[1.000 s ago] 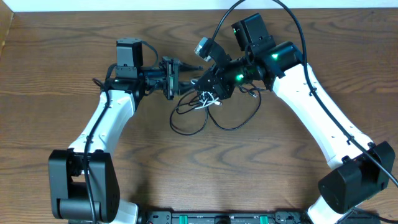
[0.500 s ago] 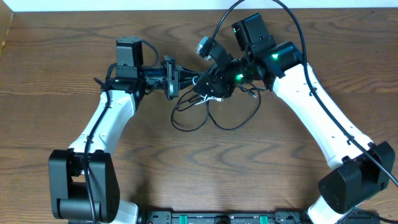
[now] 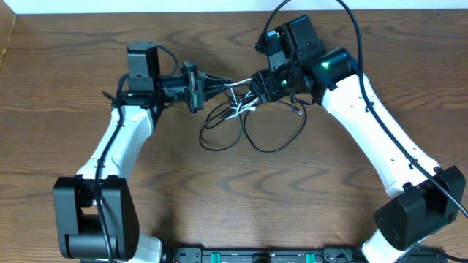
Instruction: Untangle cables
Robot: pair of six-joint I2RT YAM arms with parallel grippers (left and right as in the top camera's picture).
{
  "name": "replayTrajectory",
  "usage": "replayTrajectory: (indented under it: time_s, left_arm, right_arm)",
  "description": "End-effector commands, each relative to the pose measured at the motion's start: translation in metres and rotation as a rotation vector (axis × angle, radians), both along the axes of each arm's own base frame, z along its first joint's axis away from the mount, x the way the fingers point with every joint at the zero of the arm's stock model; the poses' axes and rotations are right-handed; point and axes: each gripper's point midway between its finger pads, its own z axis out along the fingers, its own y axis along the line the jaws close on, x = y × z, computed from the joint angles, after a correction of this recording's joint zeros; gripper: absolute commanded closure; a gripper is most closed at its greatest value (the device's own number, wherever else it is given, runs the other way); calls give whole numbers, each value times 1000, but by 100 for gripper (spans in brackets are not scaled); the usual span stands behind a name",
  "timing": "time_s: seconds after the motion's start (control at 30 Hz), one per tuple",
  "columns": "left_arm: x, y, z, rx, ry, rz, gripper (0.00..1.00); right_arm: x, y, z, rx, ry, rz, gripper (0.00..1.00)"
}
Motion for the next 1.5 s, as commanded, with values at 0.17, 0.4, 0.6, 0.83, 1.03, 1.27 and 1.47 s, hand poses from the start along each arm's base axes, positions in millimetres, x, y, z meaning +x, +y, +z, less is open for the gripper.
replayTrajectory:
  time_s: [0.17, 0.4, 0.6, 0.83, 1.03, 1.27, 1.47]
  left_arm:
    - [4, 10, 0, -2, -5, 23, 92]
    - [6, 11, -1, 4, -5, 32, 92]
    - [6, 11, -1, 4, -5, 32, 92]
    - [11, 14, -5, 69, -142, 37, 92]
    - [15, 16, -8, 144, -331, 15, 92]
    - [20, 19, -12, 188, -377, 30, 92]
    - [25, 21, -16, 247, -471, 27, 93]
  right_arm:
    - [3, -20, -5, -2, 38, -101, 21]
    - [-20, 13, -28, 143, 104, 89, 22]
    - [-13, 28, -38, 233, 51, 135, 99]
    - [-24, 26, 61, 483, -76, 236, 99]
    - [-57, 9, 124, 677, -122, 399, 99]
    - [-33, -32, 122, 673, -131, 273, 99]
    - [3, -106, 125, 756, -47, -53, 99]
